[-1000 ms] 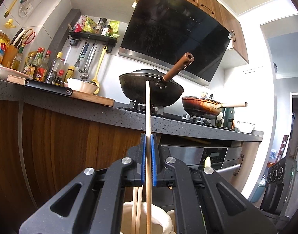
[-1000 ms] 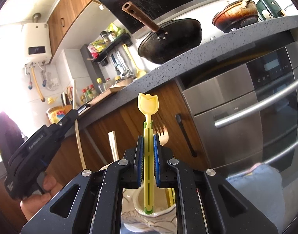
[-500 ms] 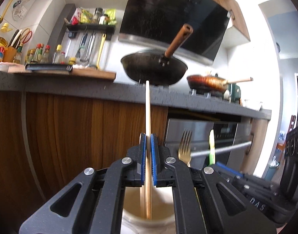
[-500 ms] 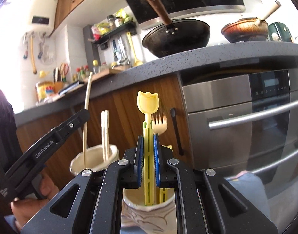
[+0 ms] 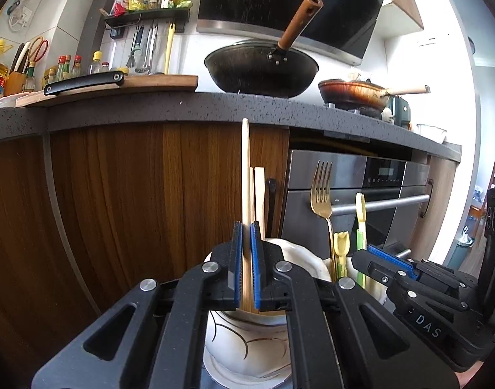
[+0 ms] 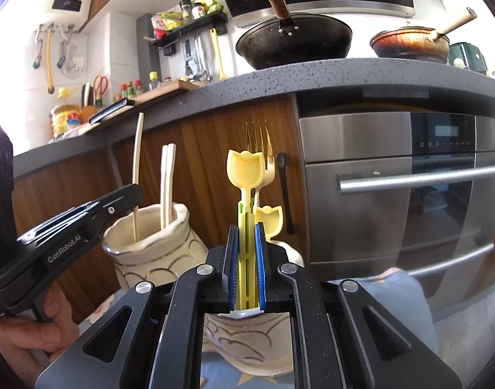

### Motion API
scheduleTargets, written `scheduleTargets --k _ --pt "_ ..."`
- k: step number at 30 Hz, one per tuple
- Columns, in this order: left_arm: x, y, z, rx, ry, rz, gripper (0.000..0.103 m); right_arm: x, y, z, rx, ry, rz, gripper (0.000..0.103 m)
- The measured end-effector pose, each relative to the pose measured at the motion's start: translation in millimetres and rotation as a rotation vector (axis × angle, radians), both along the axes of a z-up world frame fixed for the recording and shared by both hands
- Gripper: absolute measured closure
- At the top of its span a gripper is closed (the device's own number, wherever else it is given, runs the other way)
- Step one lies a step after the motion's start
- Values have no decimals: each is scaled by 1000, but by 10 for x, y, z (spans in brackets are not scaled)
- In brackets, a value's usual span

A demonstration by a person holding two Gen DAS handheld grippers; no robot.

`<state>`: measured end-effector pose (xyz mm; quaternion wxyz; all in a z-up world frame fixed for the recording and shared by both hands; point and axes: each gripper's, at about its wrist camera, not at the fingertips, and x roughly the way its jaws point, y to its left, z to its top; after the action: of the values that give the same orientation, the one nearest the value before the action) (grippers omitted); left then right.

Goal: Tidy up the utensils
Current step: 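Drop the chopstick into the tall cup while the right tool drops the yellow fork into the other, then move both open tools back over the remaining chopsticks and silver forks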

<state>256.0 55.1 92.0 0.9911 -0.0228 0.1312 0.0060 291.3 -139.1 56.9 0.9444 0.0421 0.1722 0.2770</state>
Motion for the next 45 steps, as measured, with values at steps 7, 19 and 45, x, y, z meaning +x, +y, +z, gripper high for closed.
scheduleTargets --k 7,19,45 --pt "10 11 -18 -8 25 2 98 6 33 -22 -24 13 -1 92" --pt "-77 89 25 -24 0 35 73 -38 -30 -11 -6 2 -8 79" --pt "-531 279 -98 -52 20 74 44 -273 -479 -20 81 0 -98 38"
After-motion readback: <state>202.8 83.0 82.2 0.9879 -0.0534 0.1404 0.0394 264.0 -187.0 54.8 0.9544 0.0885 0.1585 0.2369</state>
